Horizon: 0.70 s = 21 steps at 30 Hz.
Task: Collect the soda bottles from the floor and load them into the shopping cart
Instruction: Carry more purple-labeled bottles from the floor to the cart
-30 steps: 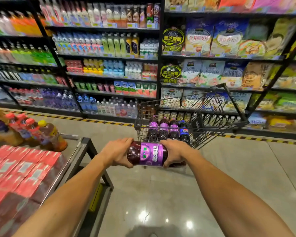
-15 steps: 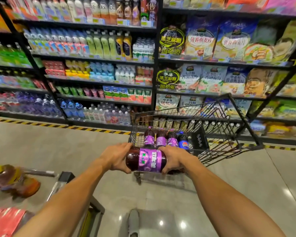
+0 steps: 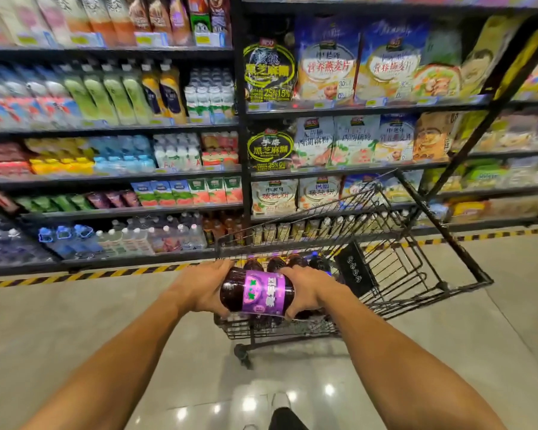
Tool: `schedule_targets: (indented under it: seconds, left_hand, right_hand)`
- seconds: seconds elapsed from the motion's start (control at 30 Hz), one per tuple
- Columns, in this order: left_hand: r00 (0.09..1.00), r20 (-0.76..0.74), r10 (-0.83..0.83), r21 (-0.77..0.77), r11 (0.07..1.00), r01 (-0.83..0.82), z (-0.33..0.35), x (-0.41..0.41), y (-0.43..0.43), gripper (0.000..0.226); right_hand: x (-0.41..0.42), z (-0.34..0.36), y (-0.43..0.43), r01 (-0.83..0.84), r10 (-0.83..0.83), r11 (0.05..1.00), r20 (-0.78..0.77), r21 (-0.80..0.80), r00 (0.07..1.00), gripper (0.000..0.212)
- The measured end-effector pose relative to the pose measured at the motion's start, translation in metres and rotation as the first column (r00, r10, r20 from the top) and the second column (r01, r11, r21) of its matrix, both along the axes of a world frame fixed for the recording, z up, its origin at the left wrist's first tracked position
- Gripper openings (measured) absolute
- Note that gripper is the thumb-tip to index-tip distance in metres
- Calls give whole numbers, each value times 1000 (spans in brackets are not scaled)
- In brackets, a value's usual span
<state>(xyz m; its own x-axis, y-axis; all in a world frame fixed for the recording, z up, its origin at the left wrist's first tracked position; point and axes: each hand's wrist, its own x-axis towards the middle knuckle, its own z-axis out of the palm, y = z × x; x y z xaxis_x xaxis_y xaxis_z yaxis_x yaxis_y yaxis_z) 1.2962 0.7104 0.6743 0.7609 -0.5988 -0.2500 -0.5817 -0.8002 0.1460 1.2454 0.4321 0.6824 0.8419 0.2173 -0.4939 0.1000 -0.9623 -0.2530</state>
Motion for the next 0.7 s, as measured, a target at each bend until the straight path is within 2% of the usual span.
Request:
schedule_targets:
  seconds: [0.1, 0.3, 0.53, 0.7]
  left_hand:
    - [998, -46, -47, 36, 998, 49, -9, 38, -15, 103]
    - [994, -31, -109, 49, 993, 110, -15, 114, -49, 106]
    - [965, -69, -254, 82, 962, 259, -32, 197, -79, 98]
    - [867, -183, -464, 121, 865, 488, -72, 256, -102, 102]
  right_hand:
    - [30, -11, -11, 31, -32, 1000, -42, -3, 999, 99]
    - [92, -23, -43, 110, -106, 992, -73, 59, 992, 97]
    - [135, -53, -59, 240, -234, 968, -90, 67, 968, 107]
    - [133, -110, -41, 447, -438, 893, -149, 39, 887, 118]
